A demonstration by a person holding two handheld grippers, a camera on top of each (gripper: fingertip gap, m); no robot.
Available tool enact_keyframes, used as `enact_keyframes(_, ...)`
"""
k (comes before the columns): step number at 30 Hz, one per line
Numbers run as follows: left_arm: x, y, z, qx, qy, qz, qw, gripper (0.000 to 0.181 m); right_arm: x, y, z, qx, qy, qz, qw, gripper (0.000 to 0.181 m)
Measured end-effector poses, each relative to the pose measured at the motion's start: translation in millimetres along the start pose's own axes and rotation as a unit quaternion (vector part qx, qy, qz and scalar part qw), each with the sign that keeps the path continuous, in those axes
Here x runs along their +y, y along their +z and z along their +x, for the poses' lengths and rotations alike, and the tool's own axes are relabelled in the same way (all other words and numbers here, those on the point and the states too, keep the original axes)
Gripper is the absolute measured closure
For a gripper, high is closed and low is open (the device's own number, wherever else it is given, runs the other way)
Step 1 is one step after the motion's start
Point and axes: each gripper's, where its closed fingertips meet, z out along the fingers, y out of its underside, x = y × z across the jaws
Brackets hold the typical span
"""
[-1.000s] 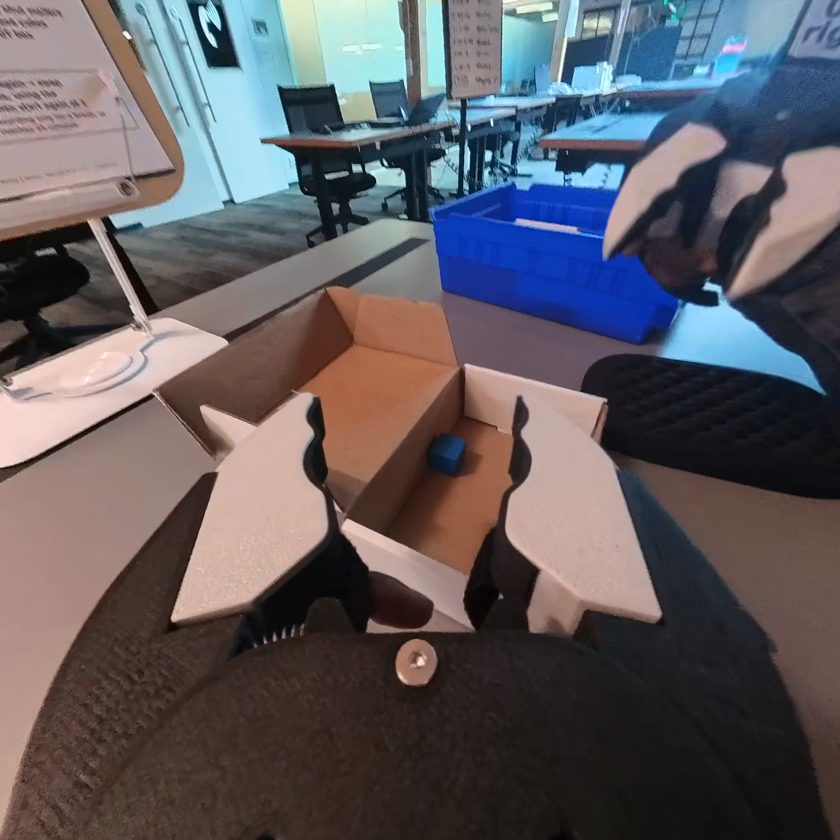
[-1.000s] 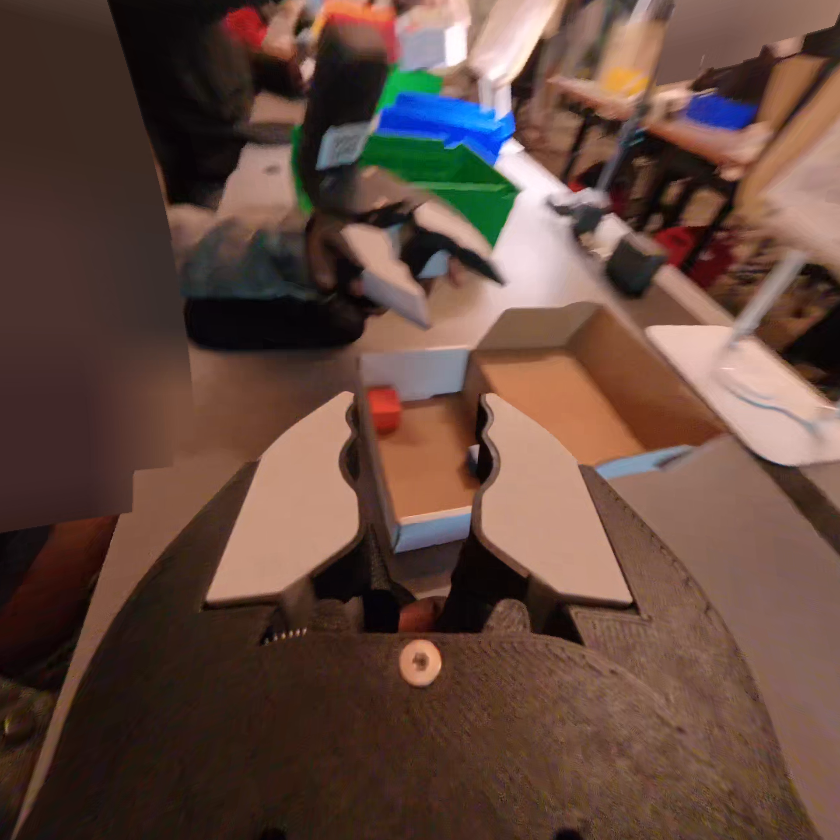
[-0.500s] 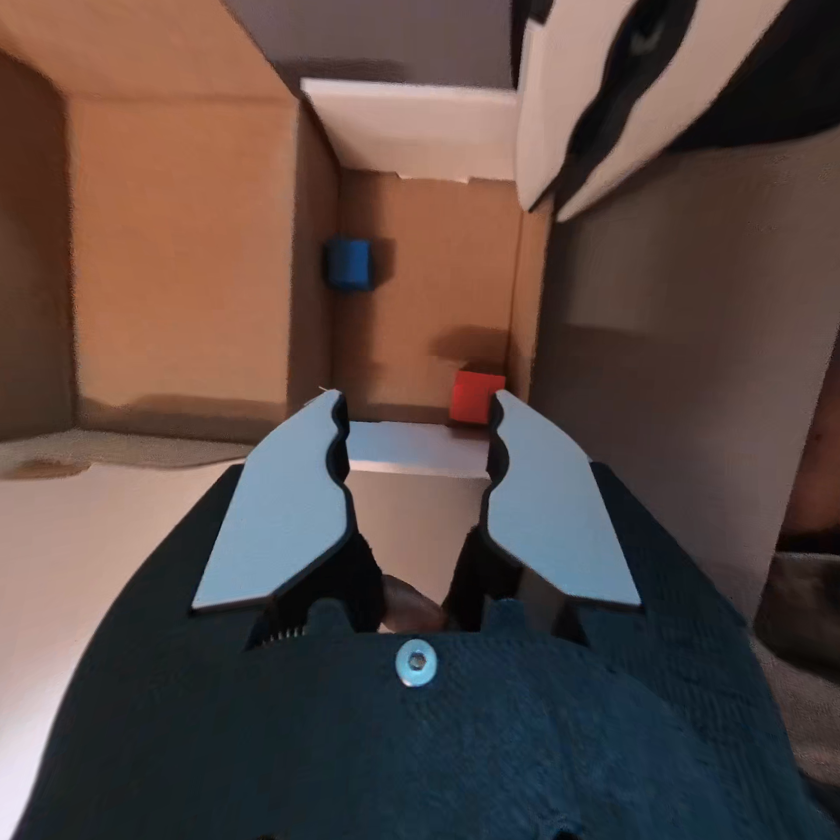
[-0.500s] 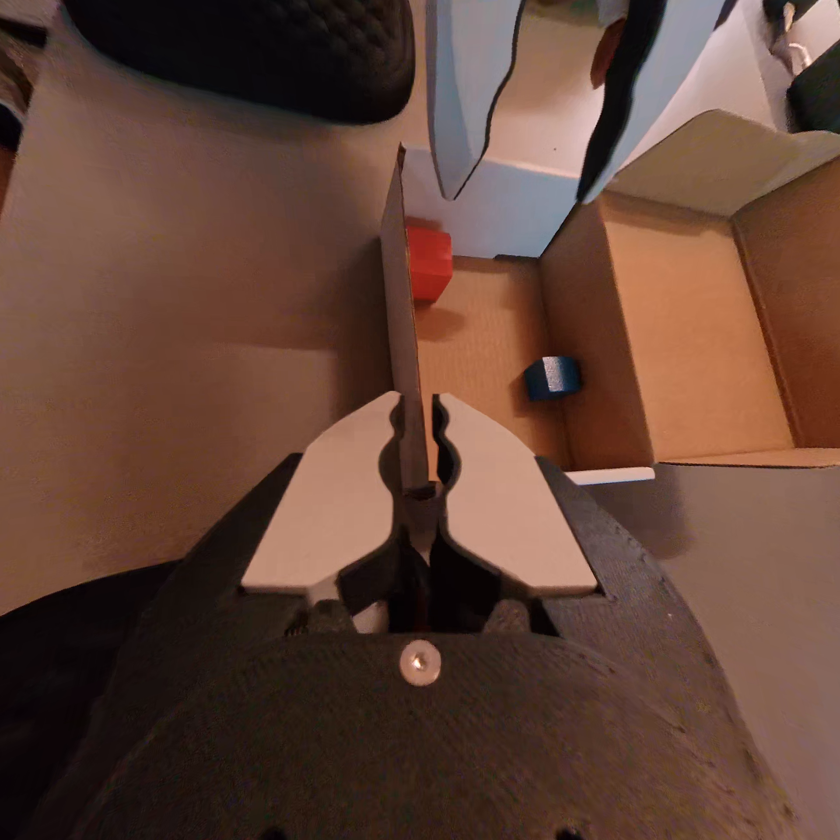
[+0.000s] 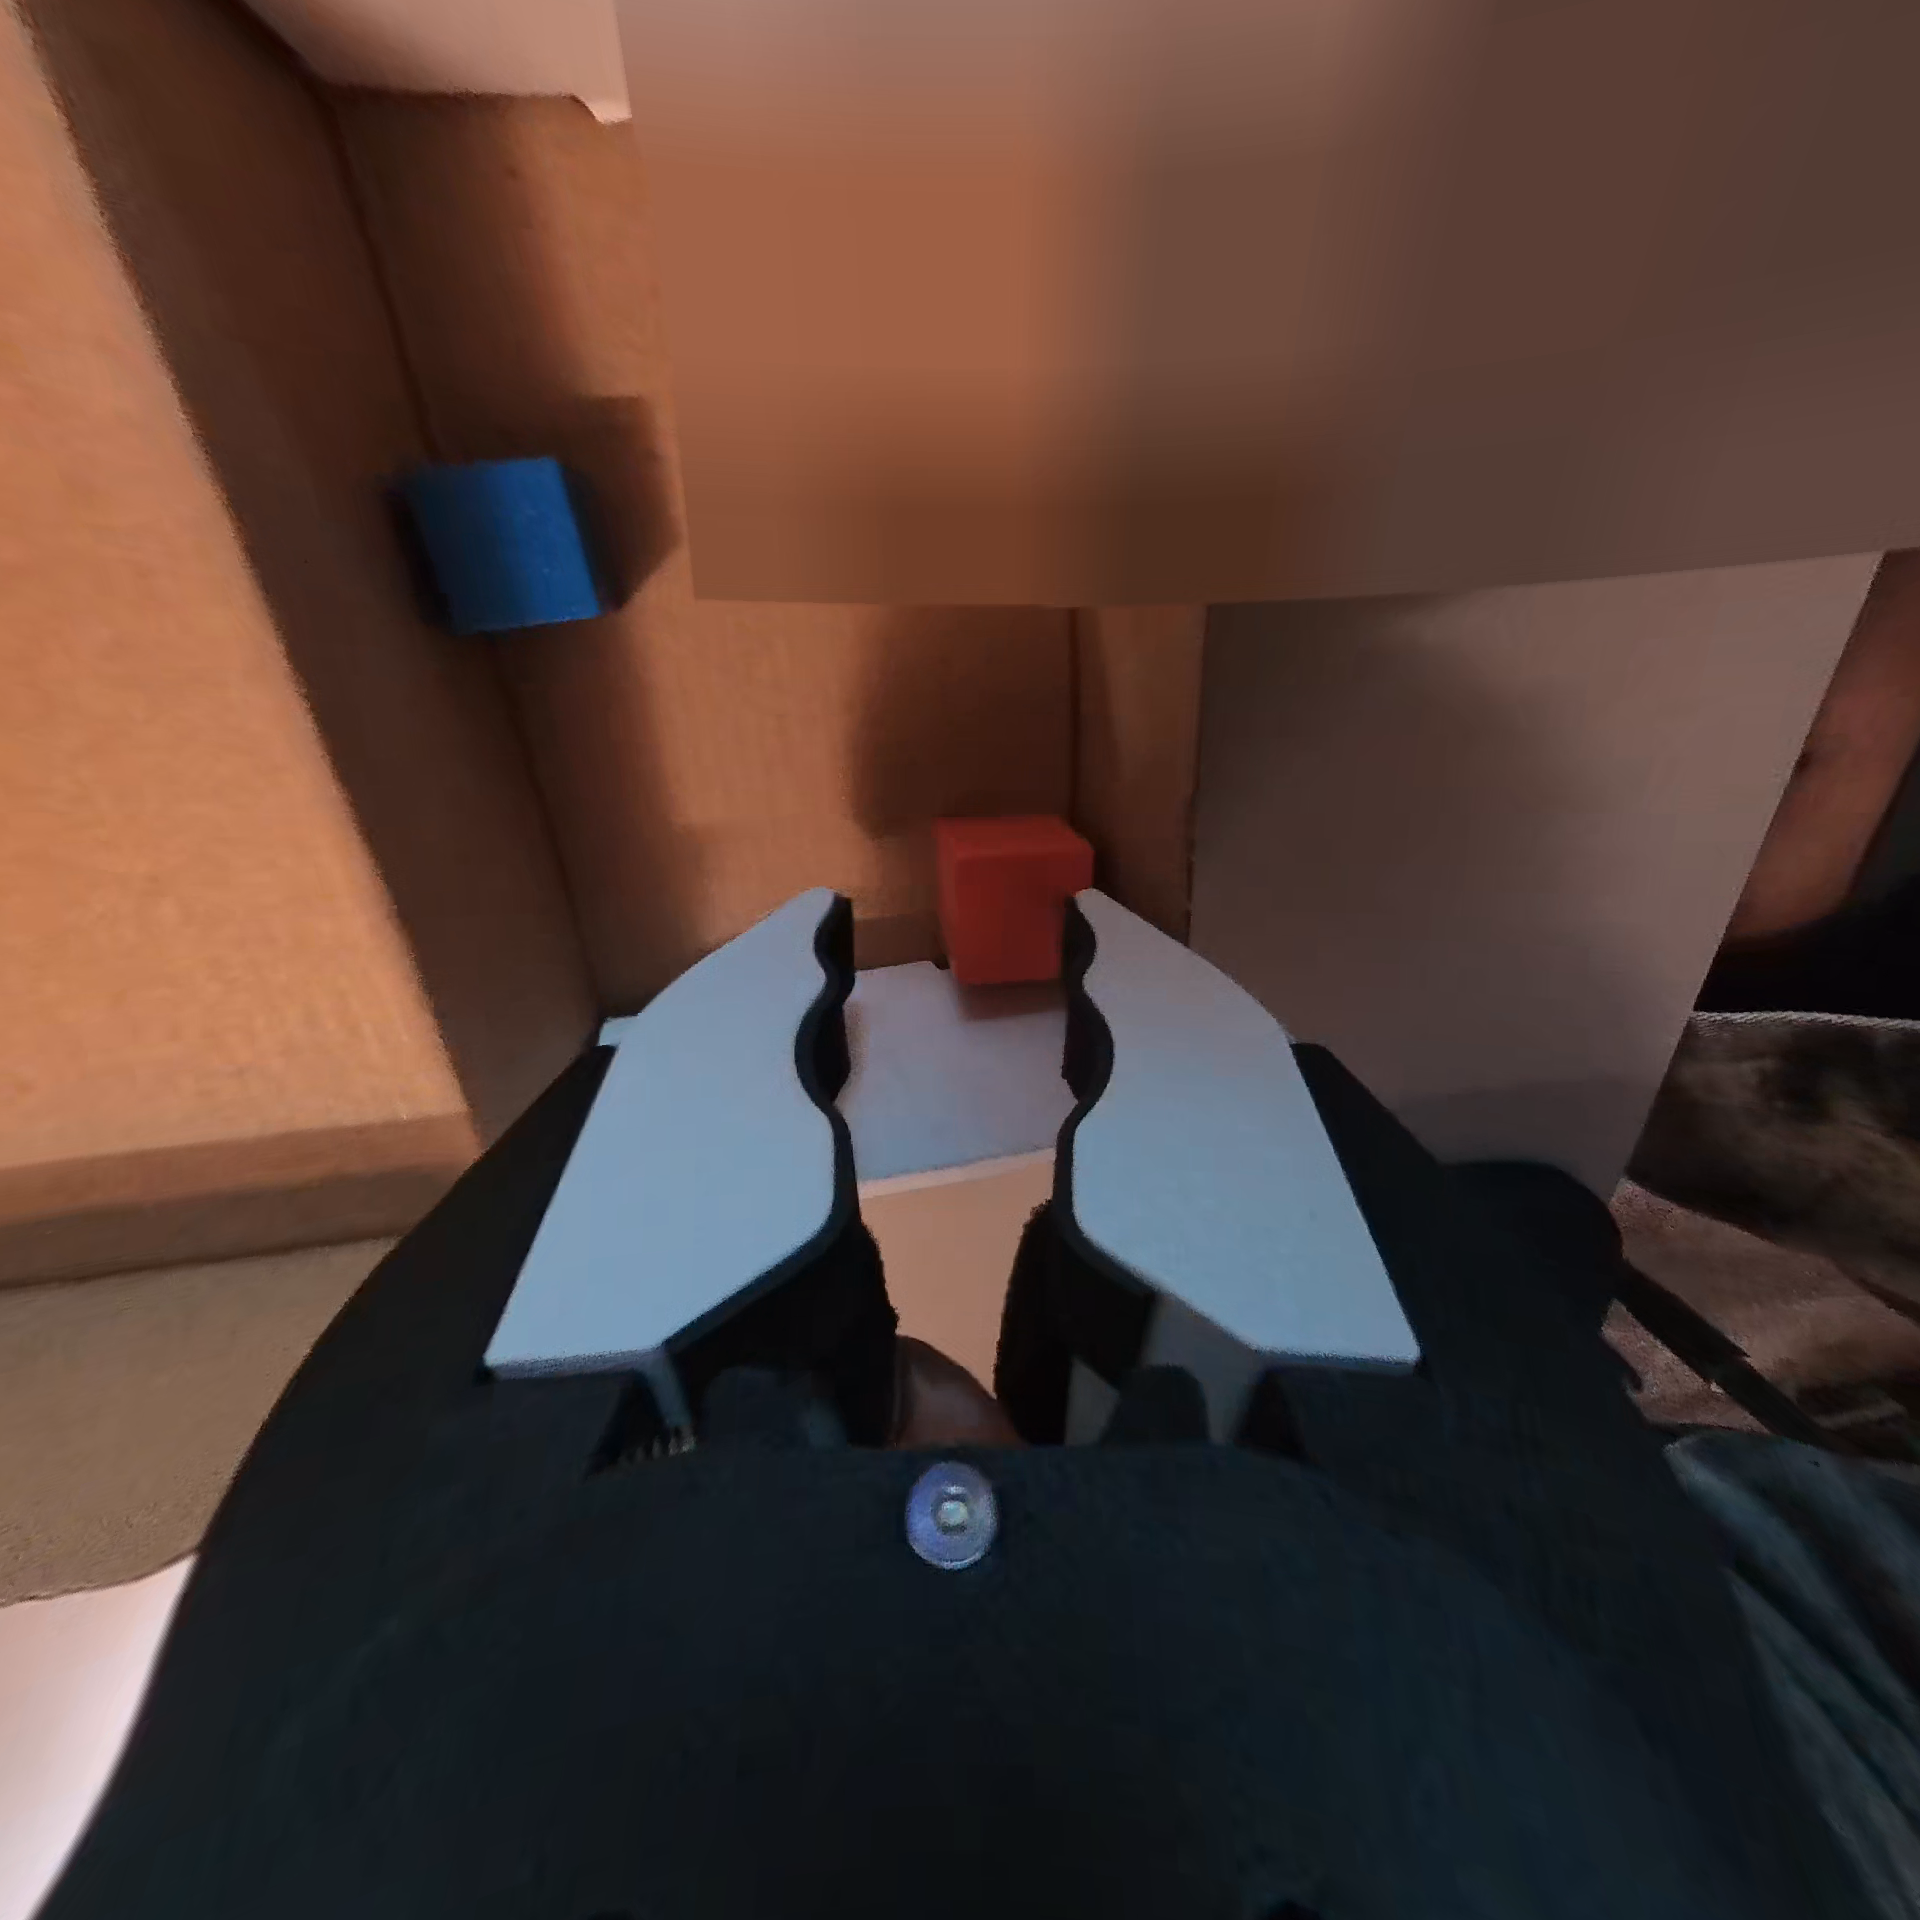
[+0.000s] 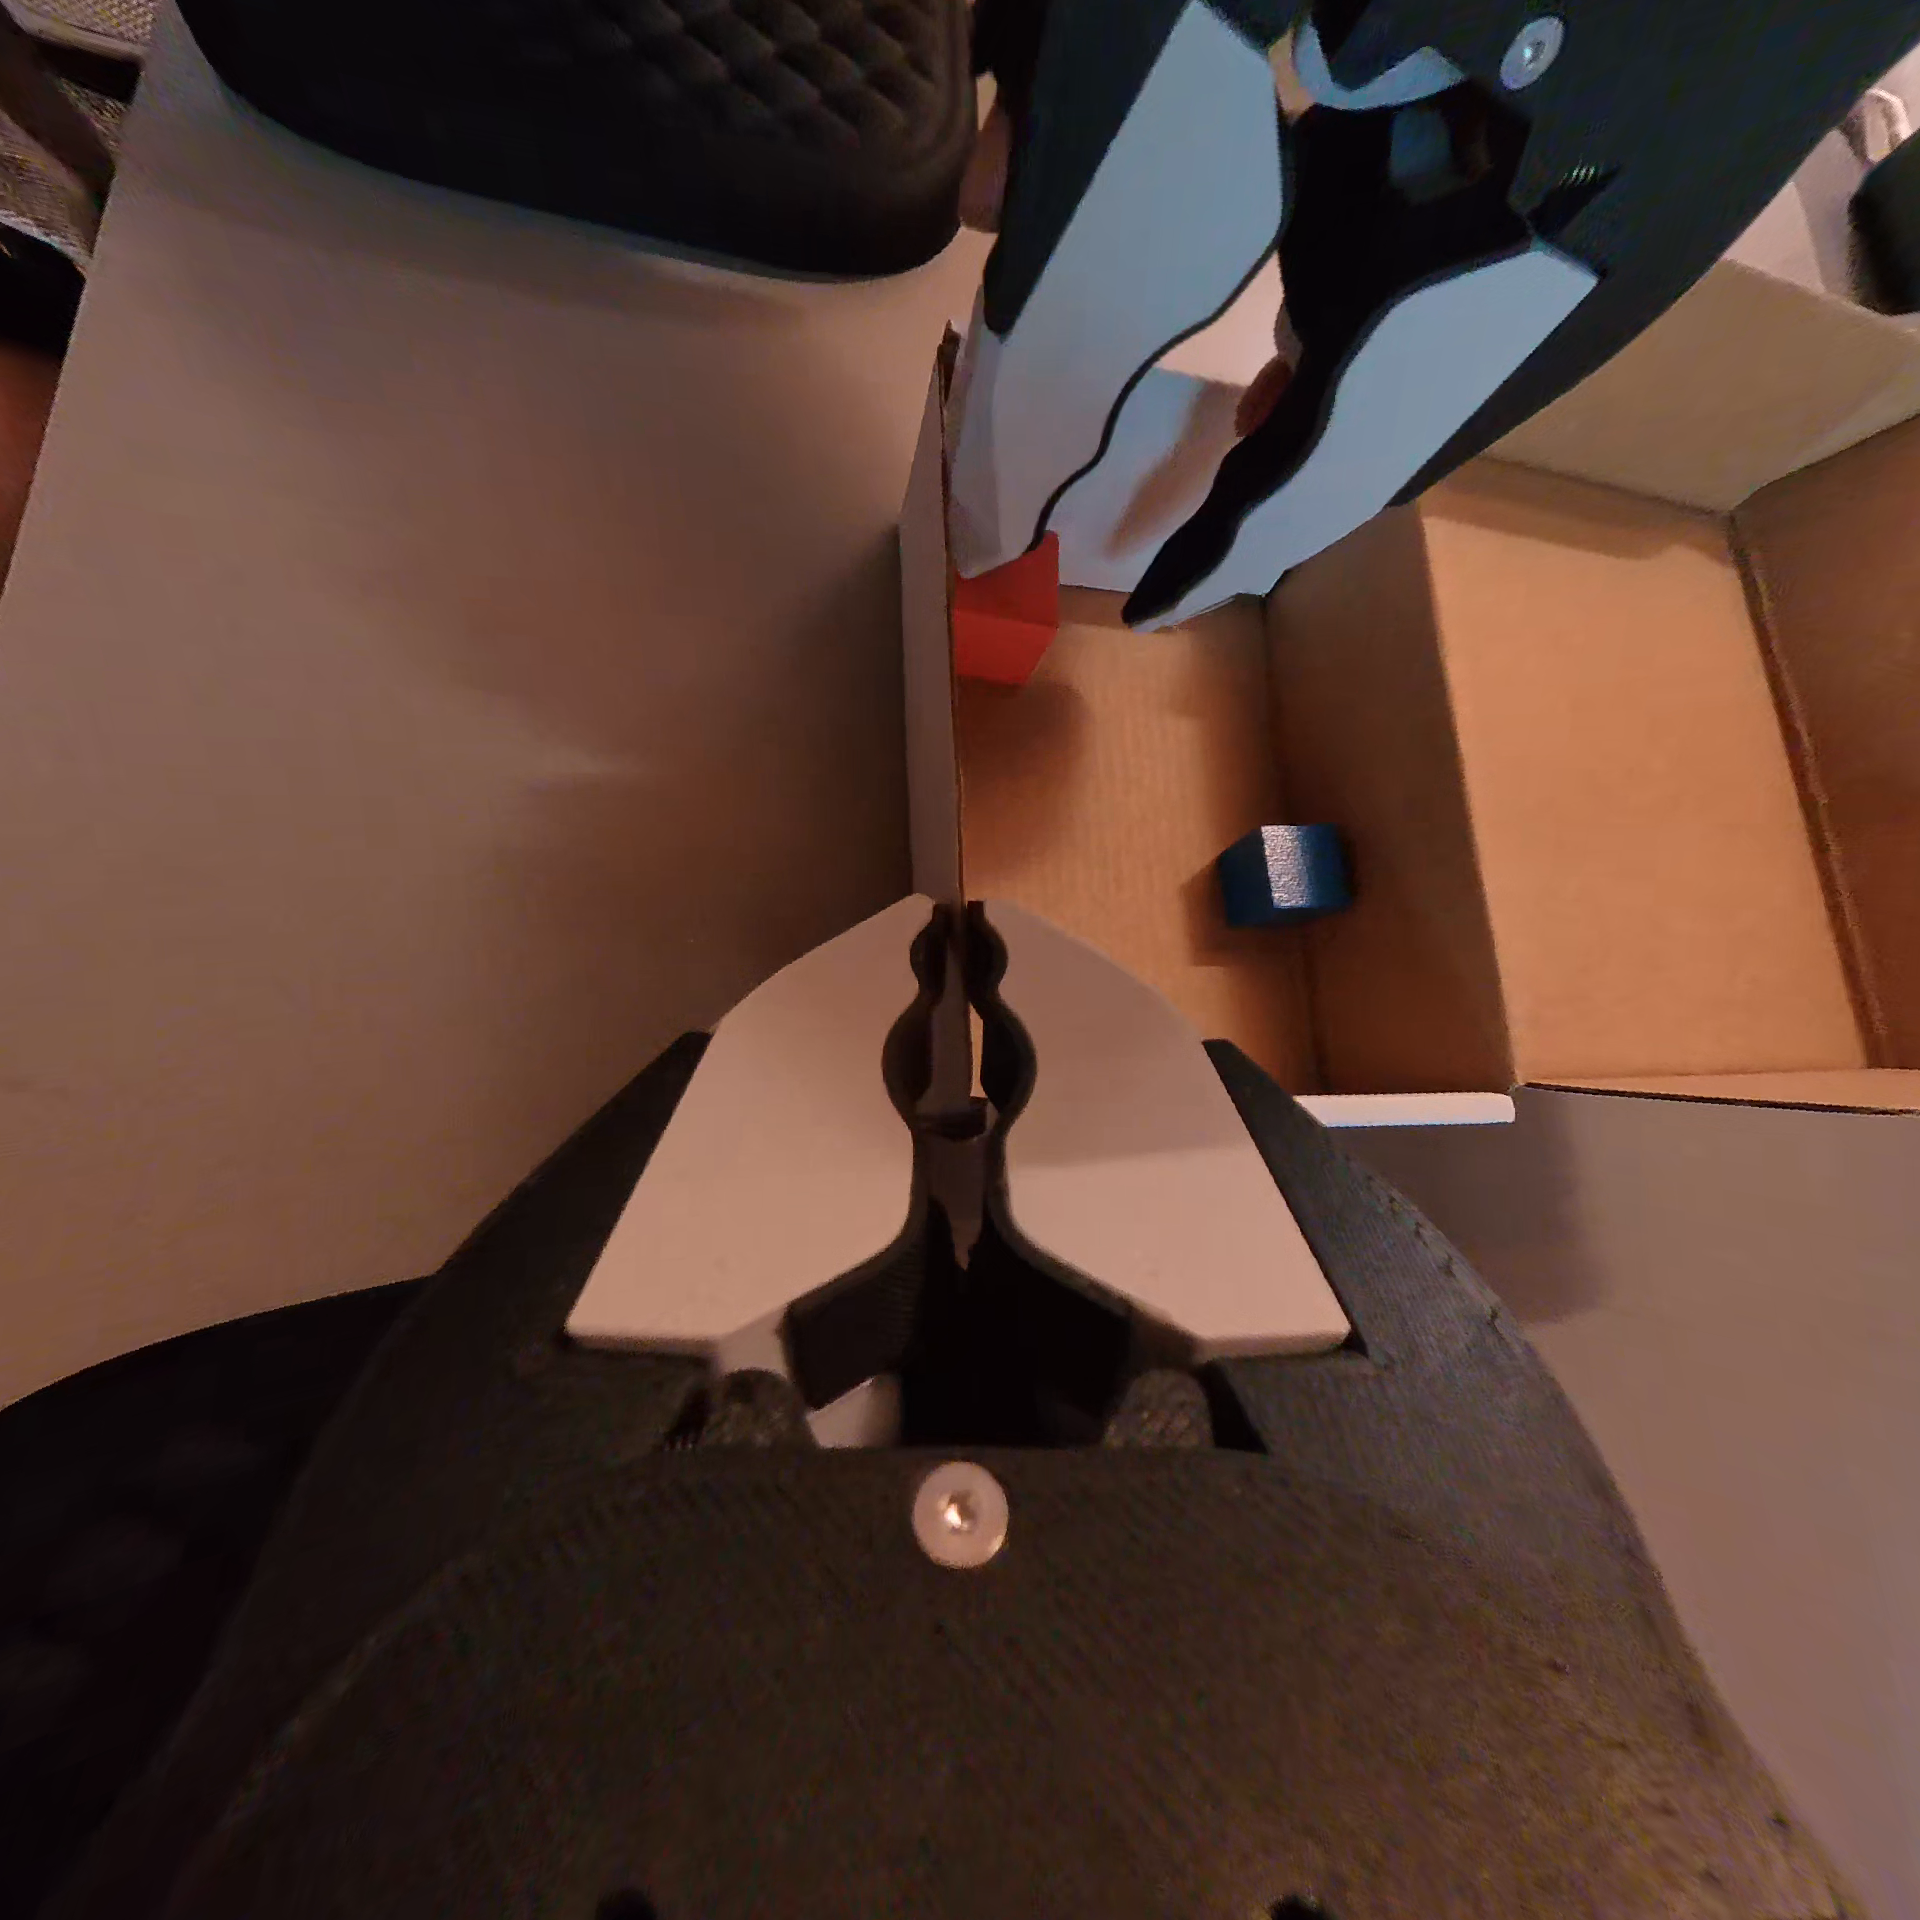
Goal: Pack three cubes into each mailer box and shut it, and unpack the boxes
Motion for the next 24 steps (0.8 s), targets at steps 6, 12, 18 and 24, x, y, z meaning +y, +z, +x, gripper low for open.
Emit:
enact_keyframes(6,3,-6,-23,-0.064,-0.015,0.002,0.998,0.148,-1,0,0,-0.001,0.0,0.002,1.0,0.177)
enact_keyframes(12,0,-5,-3,0.01,-0.003,0.021,1.0,0.153,-2,1,-1,-0.003,-0.003,0.003,1.0,0.177)
enact_keyframes(18,2,-6,7,0.048,0.162,0.011,0.986,0.151,-3,2,-1,-0.005,-0.004,0.005,1.0,0.178)
enact_keyframes(24,1,-7,0,0.034,0.33,-0.061,0.941,0.145,-4,3,-2,-0.009,-0.005,0.008,1.0,0.178)
